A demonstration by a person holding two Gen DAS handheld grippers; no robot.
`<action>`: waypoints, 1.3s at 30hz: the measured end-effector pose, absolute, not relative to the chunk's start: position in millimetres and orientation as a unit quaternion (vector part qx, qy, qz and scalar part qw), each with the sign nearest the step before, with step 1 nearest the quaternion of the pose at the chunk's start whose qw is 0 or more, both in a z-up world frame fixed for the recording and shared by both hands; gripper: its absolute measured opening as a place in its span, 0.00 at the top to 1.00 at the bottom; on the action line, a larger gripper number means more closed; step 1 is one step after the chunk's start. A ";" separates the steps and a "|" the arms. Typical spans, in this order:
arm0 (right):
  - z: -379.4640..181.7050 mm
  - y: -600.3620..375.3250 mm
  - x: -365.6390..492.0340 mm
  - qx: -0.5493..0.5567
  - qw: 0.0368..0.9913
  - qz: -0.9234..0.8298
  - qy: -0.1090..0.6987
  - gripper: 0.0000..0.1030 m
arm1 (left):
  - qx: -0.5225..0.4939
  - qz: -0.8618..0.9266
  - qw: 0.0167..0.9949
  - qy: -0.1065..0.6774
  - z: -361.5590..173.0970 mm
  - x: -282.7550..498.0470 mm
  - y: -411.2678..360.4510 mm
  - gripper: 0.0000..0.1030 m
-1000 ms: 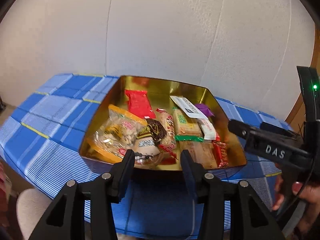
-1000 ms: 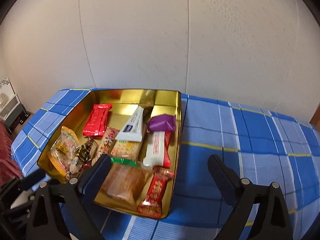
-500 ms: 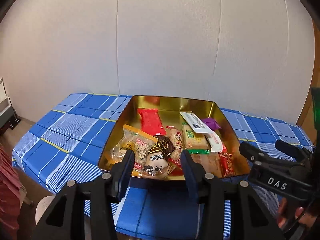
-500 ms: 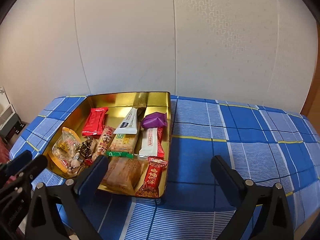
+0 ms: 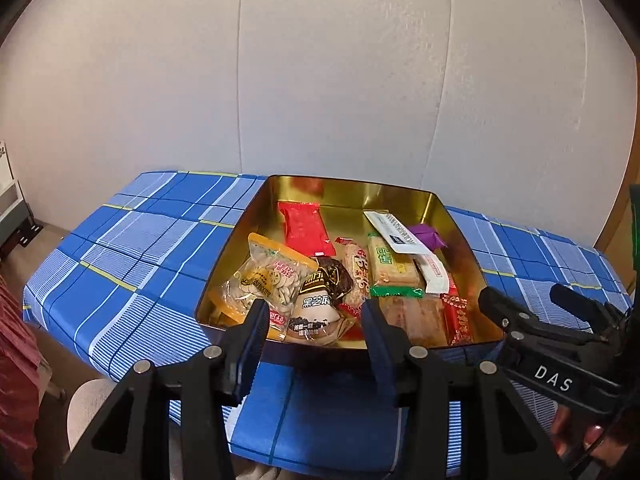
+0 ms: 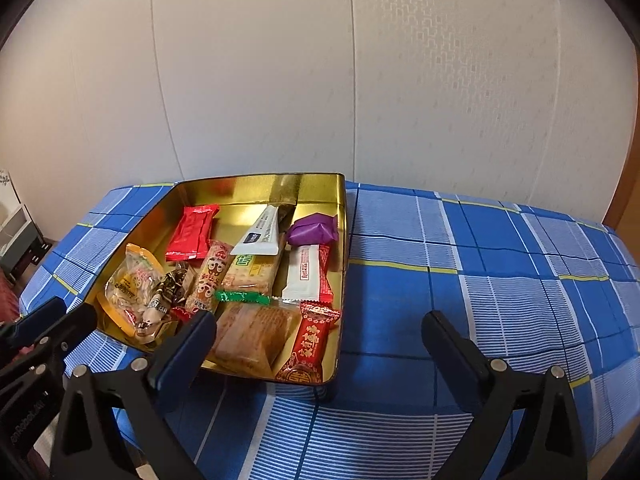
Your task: Organize snacks
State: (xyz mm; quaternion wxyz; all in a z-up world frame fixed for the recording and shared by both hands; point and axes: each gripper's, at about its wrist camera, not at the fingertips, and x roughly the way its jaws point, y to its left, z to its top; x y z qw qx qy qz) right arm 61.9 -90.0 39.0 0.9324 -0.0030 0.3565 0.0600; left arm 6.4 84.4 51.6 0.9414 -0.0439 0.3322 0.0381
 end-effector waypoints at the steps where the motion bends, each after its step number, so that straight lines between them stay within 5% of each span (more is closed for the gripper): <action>1: 38.9 -89.7 62.0 -0.004 0.932 0.059 0.357 0.00 | -0.043 0.037 0.940 0.336 50.9 7.0 83.9 0.53; 39: 31.6 -86.1 64.0 -0.012 0.925 0.061 0.374 0.00 | -0.054 0.044 0.927 0.367 43.9 9.7 86.8 0.53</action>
